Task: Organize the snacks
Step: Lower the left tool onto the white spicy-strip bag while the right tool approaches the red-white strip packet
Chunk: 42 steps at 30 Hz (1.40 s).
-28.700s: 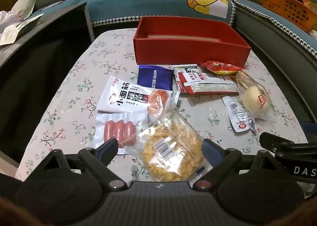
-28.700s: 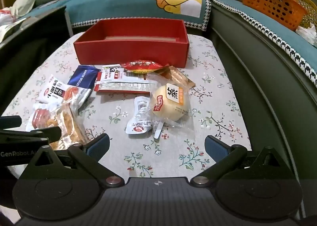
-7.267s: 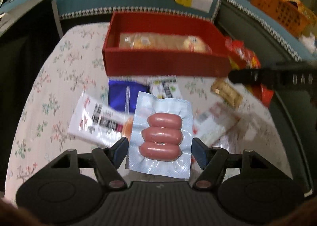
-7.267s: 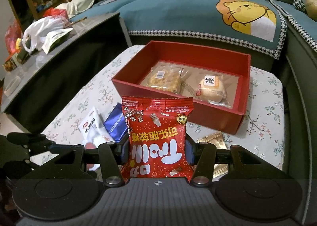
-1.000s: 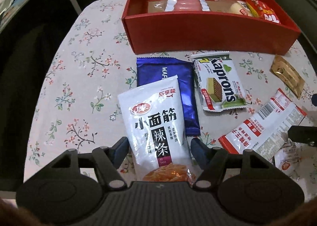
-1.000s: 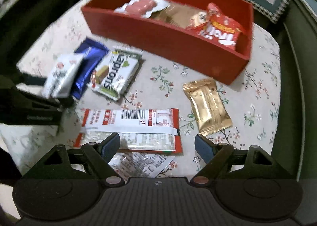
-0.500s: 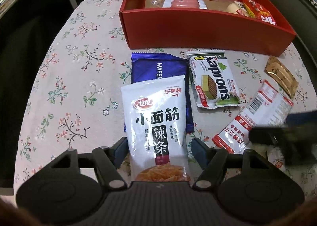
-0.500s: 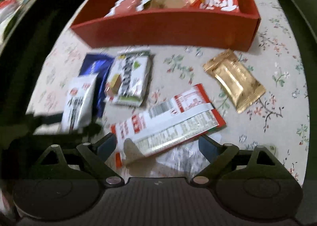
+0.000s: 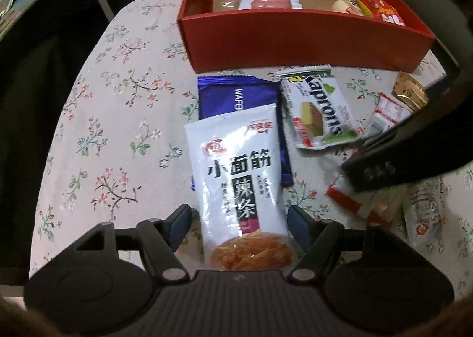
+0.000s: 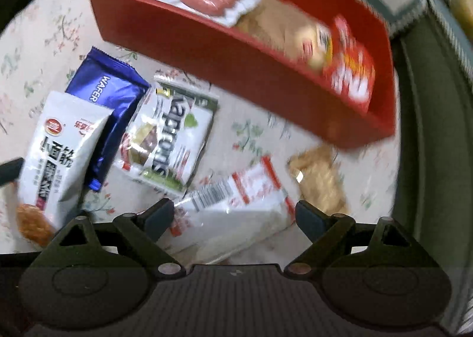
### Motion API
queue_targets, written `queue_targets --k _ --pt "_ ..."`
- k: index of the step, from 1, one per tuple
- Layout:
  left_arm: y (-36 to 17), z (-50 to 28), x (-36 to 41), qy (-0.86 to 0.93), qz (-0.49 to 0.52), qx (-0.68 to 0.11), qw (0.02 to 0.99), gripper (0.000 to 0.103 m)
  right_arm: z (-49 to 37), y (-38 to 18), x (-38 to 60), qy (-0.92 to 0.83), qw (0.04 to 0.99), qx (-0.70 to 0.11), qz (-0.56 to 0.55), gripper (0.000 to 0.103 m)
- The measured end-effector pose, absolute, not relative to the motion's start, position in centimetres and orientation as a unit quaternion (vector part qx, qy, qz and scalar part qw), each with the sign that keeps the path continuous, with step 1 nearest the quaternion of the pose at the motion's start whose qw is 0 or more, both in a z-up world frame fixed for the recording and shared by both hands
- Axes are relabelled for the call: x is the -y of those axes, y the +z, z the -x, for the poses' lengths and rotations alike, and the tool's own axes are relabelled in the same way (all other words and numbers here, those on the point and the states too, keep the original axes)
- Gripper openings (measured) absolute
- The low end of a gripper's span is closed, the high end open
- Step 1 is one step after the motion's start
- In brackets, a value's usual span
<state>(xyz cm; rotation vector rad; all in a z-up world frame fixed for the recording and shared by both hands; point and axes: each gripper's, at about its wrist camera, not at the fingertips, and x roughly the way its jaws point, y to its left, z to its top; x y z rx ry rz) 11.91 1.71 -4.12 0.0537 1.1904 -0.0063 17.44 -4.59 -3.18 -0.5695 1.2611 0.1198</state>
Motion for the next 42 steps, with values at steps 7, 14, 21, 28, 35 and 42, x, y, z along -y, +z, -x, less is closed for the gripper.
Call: queue_targets --k 7,14,21,28,35,42 --pt "-4.1 -12.0 -1.9 0.009 -0.010 -0.558 0.829 0.103 -16.9 -1.2 7.1 0.029 0.799 -0.590 0.113 0.092" --pt "-3.7 -11.9 -1.9 0.010 0.002 -0.557 0.831 0.103 -15.1 -3.3 7.5 -0.008 0.797 -0.604 0.017 0.093" --pt "-4.0 -12.3 -3.2 0.008 0.022 -0.565 0.825 0.103 -15.9 -5.2 5.1 -0.013 0.797 -0.601 0.063 0.097" --pt "-4.0 -12.1 -2.9 -0.005 0.007 -0.569 0.822 0.103 -13.9 -4.9 8.4 0.038 0.757 -0.623 0.195 0.086" --pt "-3.8 -12.1 -2.7 0.007 0.035 -0.572 0.820 0.103 -14.3 -3.8 9.9 0.053 0.782 -0.598 0.168 0.088" --pt "-4.4 -12.5 -2.3 0.028 0.029 -0.576 0.817 0.103 -15.0 -4.7 8.3 0.055 0.797 -0.565 0.207 0.098"
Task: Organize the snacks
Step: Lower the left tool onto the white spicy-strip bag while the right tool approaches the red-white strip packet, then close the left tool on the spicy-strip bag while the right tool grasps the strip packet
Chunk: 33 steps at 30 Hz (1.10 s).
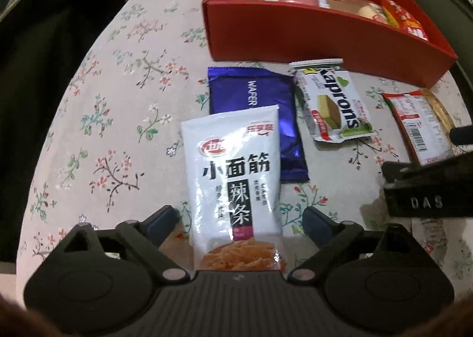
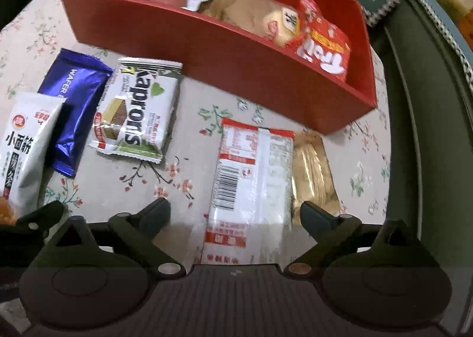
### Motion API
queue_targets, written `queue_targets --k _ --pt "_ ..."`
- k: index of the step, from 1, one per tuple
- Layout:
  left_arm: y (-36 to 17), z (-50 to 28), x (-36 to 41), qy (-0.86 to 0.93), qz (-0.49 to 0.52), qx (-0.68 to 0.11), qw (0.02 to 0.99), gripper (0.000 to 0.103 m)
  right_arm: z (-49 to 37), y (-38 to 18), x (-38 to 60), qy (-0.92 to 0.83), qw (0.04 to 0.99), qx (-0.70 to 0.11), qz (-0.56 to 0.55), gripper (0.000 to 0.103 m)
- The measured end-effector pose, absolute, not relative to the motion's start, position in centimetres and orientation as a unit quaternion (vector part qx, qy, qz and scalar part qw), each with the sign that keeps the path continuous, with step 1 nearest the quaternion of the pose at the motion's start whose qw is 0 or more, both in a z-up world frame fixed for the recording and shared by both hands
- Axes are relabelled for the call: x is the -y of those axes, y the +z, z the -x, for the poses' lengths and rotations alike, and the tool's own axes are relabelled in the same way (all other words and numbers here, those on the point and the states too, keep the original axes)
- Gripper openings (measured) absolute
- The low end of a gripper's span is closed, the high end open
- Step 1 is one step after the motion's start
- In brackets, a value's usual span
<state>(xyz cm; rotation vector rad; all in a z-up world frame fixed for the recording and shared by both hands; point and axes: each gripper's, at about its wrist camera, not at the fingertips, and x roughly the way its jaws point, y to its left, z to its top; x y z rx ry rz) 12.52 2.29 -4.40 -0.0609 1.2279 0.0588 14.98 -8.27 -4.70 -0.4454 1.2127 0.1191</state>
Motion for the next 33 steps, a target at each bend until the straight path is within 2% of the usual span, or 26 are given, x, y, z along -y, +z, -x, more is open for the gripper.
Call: queue_targets --k 2,7,18,21,23,24,33 --pt "-4.5 -12.5 -2.7 0.035 0.036 -0.578 0.814 0.103 -14.7 -4.6 8.4 0.065 0.802 -0.559 0.199 0.103" --pt "-4.8 -12.6 -2.9 0.055 0.044 -0.576 0.815 0.103 -15.4 -5.1 11.9 0.087 0.803 -0.582 0.091 0.103" --pt "-4.6 -12.6 -1.9 0.070 0.042 -0.565 0.821 0.103 -16.1 -5.1 13.2 0.112 0.805 -0.573 0.104 0.103" --pt "-4.1 -12.3 -1.6 0.058 0.039 -0.560 0.826 0.103 -16.1 -4.9 14.0 0.098 0.808 -0.571 0.111 0.096" --pt "-3.8 -12.1 -1.4 0.050 0.035 -0.557 0.828 0.103 -15.5 -4.2 13.9 0.103 0.811 -0.562 0.125 0.072" --pt "-3.6 -12.0 -1.3 0.046 0.037 -0.557 0.829 0.103 -15.3 -3.9 14.0 0.106 0.812 -0.562 0.120 0.066" --pt "-2.7 -11.4 -1.0 0.029 0.046 -0.554 0.831 0.099 -13.4 -3.2 15.5 0.103 0.813 -0.563 0.107 0.060"
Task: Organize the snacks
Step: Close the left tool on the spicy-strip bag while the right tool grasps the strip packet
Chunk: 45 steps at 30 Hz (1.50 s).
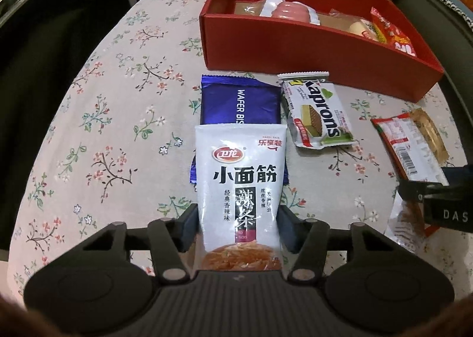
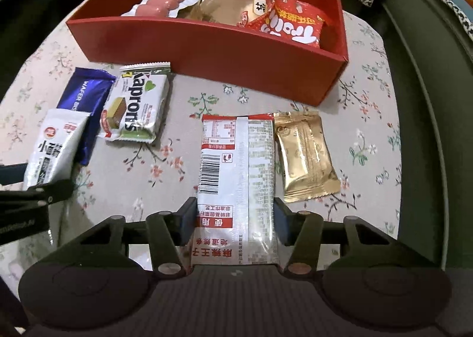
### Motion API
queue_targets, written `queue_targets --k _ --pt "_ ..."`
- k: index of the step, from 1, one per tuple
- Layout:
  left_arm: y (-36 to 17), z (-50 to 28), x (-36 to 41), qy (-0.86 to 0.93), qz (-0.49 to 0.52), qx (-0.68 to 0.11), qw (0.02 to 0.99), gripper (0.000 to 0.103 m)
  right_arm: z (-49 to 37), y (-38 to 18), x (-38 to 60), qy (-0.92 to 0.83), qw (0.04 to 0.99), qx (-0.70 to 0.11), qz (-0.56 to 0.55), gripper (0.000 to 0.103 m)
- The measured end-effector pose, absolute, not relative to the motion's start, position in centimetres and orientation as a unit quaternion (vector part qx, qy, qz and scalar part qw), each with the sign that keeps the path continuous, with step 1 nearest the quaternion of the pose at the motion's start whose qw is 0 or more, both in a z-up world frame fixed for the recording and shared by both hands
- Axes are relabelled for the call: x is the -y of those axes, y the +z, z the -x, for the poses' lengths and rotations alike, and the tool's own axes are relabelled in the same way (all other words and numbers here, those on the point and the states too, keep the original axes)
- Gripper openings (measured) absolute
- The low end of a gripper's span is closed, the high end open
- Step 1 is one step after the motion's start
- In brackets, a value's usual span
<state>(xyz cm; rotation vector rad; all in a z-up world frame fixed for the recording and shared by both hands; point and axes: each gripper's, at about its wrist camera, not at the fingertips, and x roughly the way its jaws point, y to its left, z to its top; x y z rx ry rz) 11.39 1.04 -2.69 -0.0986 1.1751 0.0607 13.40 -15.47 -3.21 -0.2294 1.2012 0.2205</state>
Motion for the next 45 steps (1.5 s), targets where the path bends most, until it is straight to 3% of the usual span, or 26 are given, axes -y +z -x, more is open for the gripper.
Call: queue_targets --k 33,37,45 --pt "-1.5 -10.0 0.5 0.004 0.043 -0.546 0.837 0.091 -9.6 0.6 15.8 0.129 0.844 -0.513 0.090 0.059" --pt "-2.0 -10.5 0.6 0.011 0.035 -0.544 0.838 0.103 -9.6 0.3 16.1 0.125 0.841 -0.518 0.091 0.059" --pt "-3.8 -10.9 0.0 0.035 0.042 -0.560 0.827 0.103 -9.8 0.3 16.0 0.135 0.840 -0.518 0.092 0.060"
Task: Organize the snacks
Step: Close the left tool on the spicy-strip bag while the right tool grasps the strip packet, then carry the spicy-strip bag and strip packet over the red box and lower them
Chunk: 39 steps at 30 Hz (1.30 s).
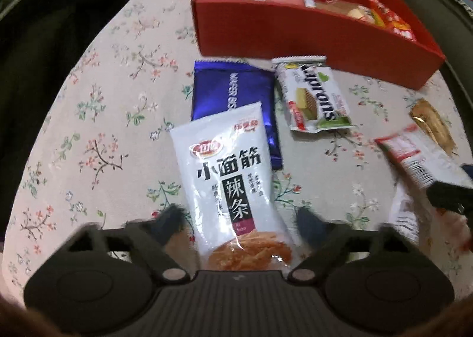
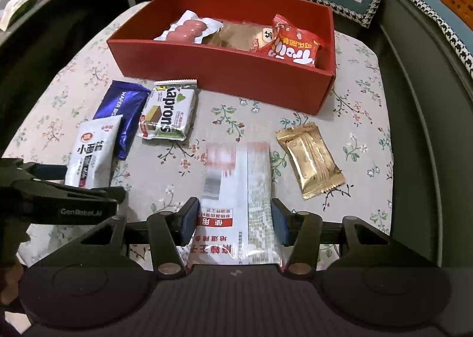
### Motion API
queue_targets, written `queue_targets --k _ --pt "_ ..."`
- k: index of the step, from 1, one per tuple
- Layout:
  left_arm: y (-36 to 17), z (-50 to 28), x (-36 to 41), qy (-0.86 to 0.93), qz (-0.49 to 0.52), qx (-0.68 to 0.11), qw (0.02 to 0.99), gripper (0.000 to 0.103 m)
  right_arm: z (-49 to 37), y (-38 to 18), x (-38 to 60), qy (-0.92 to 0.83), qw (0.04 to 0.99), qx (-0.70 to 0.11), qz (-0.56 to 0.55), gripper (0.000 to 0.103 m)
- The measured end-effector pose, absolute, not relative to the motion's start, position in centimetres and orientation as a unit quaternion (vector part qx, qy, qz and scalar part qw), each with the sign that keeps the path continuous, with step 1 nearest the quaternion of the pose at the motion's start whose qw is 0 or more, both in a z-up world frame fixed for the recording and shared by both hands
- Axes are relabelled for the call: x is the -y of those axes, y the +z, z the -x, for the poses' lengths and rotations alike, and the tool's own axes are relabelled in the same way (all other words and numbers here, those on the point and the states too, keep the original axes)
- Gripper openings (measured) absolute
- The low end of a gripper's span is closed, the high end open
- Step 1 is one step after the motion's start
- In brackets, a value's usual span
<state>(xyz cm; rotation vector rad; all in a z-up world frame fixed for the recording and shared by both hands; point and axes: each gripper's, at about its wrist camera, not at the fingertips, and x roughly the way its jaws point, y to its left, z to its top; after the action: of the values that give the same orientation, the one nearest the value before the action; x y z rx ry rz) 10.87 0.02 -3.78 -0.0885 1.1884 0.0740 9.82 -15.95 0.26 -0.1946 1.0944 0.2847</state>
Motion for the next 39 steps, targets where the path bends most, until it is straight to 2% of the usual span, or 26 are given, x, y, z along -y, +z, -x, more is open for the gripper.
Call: queue_targets --k 1,2,4,7,10,13,16,22,30,31,32,34,39 --pt "-3.5 -10.8 -0.1 0.033 0.048 -0.557 0.828 0.103 -9.9 0.4 15.9 0.135 0.841 -0.516 0.092 0.056" --pt "-3.3 -10.7 -0.3 0.031 0.058 -0.557 0.828 0.096 -10.0 0.5 15.8 0.136 0.842 -0.514 0.091 0.054" --pt "-2.9 -10.6 -0.6 0.027 0.068 -0.555 0.829 0.094 -10.1 0.8 15.7 0.143 0.844 -0.511 0.084 0.052" --pt "-2.7 -10.4 -0.2 0.019 0.066 -0.553 0.830 0.092 -10.2 0.6 15.2 0.152 0.839 -0.515 0.086 0.045" --pt "-2.1 -10.3 0.1 0.009 0.068 -0.547 0.834 0.091 -10.3 -0.1 15.2 0.148 0.833 -0.525 0.093 0.045" --pt "-1.5 -10.3 0.1 0.003 0.077 -0.540 0.838 0.091 -10.4 0.1 15.9 0.143 0.835 -0.524 0.086 0.053" --pt "-1.4 -10.4 0.2 -0.005 0.083 -0.538 0.839 0.090 -10.5 0.6 16.8 0.137 0.842 -0.515 0.082 0.081" --pt "-1.4 -10.6 0.3 -0.026 0.092 -0.541 0.836 0.090 -11.2 0.1 18.0 0.158 0.831 -0.522 0.110 0.084" --pt "-2.2 -11.3 1.2 -0.049 0.099 -0.556 0.824 0.090 -13.8 -3.8 18.6 0.169 0.798 -0.566 0.115 0.084" --pt "-2.2 -11.4 1.3 -0.051 0.099 -0.558 0.823 0.091 -14.0 -3.8 18.9 0.168 0.800 -0.567 0.102 0.081" --pt "-2.3 -11.5 1.4 -0.052 0.100 -0.559 0.822 0.091 -14.0 -3.7 18.9 0.166 0.801 -0.567 0.095 0.074" --pt "-2.5 -11.6 1.4 -0.052 0.101 -0.561 0.820 0.091 -13.7 -3.6 18.8 0.158 0.805 -0.563 0.100 0.068" --pt "-2.4 -11.7 1.6 -0.056 0.106 -0.560 0.820 0.091 -12.4 -3.0 19.6 0.156 0.804 -0.569 0.077 0.057"
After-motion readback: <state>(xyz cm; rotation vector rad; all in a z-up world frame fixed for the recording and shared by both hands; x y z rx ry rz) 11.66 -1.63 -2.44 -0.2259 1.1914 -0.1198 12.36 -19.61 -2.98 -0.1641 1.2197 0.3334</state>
